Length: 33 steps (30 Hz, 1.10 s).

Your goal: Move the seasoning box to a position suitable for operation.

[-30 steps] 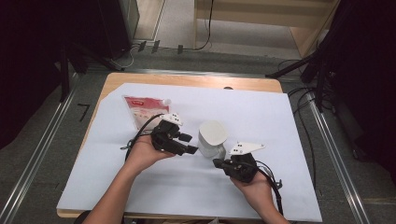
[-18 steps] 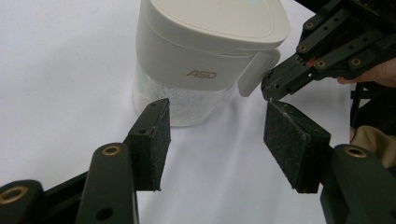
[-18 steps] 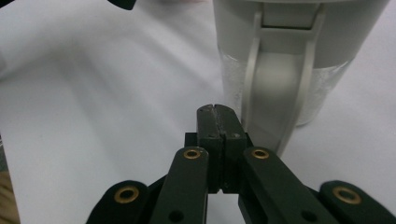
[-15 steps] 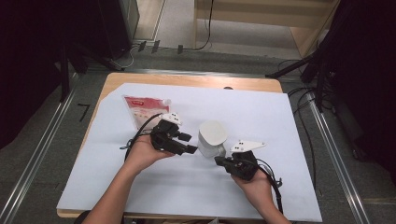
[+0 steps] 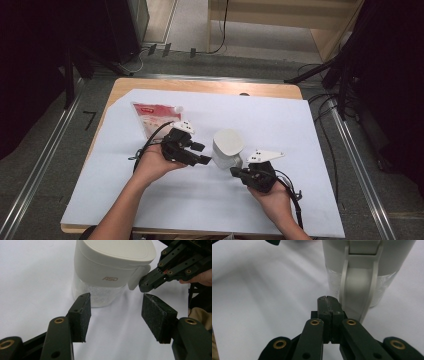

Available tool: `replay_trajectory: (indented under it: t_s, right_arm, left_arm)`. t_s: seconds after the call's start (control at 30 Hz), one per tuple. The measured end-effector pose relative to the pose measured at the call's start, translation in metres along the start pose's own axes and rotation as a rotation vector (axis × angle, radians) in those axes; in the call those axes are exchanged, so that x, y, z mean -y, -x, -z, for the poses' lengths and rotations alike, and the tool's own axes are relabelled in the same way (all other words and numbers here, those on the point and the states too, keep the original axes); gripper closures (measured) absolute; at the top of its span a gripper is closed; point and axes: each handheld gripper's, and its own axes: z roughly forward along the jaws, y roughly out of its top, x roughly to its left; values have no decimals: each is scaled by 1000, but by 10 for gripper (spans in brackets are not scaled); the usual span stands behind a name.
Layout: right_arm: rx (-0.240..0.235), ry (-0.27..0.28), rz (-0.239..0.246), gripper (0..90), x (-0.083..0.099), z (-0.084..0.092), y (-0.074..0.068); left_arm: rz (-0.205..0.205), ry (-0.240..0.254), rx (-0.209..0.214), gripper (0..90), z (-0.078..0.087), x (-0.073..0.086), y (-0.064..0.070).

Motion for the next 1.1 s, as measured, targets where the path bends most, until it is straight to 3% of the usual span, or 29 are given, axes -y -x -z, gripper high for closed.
replay_trajectory:
  t_s: [1.1]
  right_arm:
    - [56, 29, -72, 900, -2, 20, 33]
  left_arm:
    - [0, 3, -12, 395, 0, 0, -1]
